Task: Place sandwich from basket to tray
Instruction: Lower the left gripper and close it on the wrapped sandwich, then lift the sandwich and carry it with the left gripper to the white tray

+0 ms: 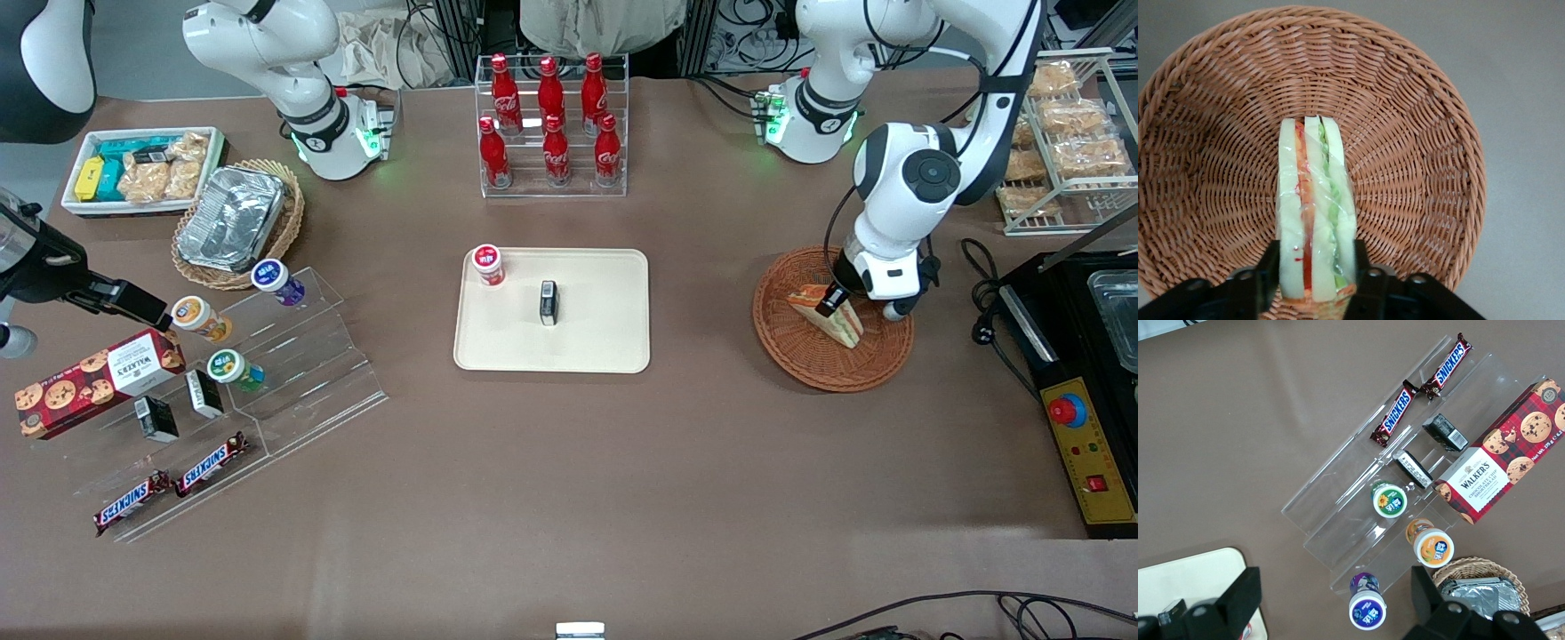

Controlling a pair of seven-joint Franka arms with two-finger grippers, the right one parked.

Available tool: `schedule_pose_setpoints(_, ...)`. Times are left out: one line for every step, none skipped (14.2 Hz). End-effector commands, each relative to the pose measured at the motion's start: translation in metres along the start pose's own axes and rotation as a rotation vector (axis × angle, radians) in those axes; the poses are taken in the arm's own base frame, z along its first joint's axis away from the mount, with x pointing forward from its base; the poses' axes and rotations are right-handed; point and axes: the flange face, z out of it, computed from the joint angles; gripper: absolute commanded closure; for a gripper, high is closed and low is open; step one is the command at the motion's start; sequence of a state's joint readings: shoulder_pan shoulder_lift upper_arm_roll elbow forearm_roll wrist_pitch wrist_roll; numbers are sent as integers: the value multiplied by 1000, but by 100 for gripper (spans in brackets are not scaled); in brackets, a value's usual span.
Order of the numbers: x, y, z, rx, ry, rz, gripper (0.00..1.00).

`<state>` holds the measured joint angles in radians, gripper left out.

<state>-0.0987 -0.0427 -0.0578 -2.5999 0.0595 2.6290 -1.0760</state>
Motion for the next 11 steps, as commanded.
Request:
schedule_pose_setpoints(-1, 1, -8, -11, 24, -11, 96)
schedule_pose_setpoints(-1, 1, -15, -8, 25, -11, 100)
schedule_pose_setpoints(1, 1, -25, 1, 26, -2, 100)
schedule_pose_setpoints(4, 2, -37, 12, 26, 1, 100)
schedule_pose_setpoints(8, 6, -54, 26, 27, 22, 100)
schedule_pose_setpoints(13, 10, -71, 50, 20, 34, 100)
schedule_pose_setpoints(18, 16, -90, 73, 13, 38, 100)
schedule_pose_setpoints(24, 23, -110, 98, 3, 54, 100)
schedule_pose_setpoints(30, 30, -133, 119, -9, 66, 100)
schedule_pose_setpoints(35, 38, -156, 134, -26, 79, 100)
schedule_pose_setpoints(40, 43, -179, 144, -35, 99, 100)
